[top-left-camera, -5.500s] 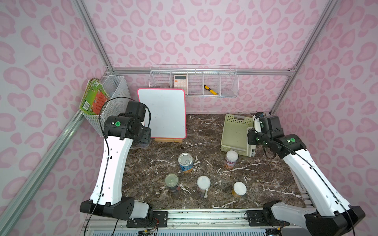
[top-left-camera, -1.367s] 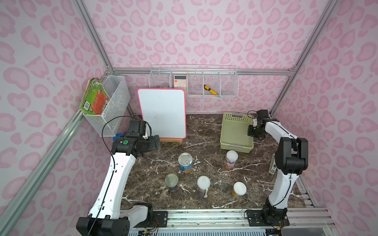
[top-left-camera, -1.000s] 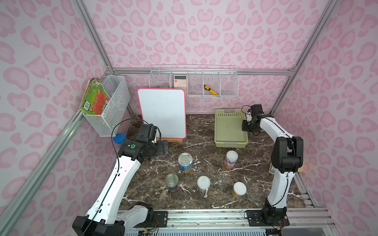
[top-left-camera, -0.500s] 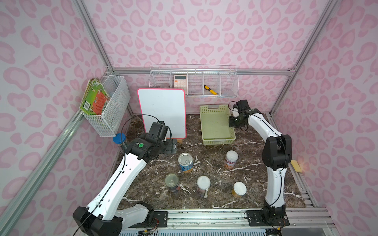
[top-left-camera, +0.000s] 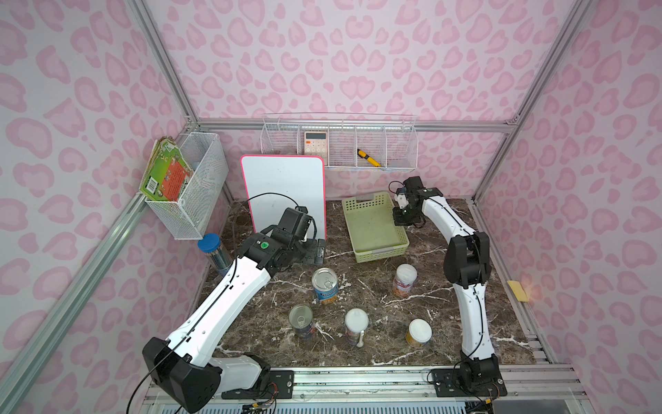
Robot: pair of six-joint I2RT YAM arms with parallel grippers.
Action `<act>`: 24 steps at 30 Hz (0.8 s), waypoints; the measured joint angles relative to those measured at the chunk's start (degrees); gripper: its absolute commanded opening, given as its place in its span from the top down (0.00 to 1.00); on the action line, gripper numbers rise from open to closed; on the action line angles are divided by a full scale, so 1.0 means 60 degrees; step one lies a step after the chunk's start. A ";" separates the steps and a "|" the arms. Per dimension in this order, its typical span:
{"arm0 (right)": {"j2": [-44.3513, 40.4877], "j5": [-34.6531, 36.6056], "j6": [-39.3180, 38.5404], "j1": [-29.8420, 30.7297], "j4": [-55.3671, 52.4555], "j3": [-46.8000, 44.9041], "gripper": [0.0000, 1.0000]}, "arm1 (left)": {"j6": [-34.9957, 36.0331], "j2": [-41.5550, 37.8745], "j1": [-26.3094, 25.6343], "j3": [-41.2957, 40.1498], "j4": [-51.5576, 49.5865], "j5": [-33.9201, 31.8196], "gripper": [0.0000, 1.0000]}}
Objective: Put the canned food in the basket
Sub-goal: Place the basket at the center of the board, then adjust the basket at the center of the board.
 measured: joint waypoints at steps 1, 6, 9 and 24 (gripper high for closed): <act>0.0004 0.0051 -0.0091 0.0000 -0.0004 0.0015 0.93 | 0.0011 0.0058 -0.0022 0.0047 0.0047 0.0000 0.01; -0.0102 0.0718 -0.0535 -0.0011 0.0022 0.0073 0.49 | 0.0317 0.0525 -0.0124 0.0397 0.0186 0.0171 0.01; -0.0364 0.0761 -0.0433 -0.0018 0.0084 0.0211 0.46 | 0.0605 0.0871 -0.0186 0.0831 0.0368 0.0237 0.01; -0.4375 -0.0331 0.3085 0.1100 0.1770 -0.3985 0.43 | 0.2251 0.1239 -0.0189 0.1024 0.1865 0.0208 0.01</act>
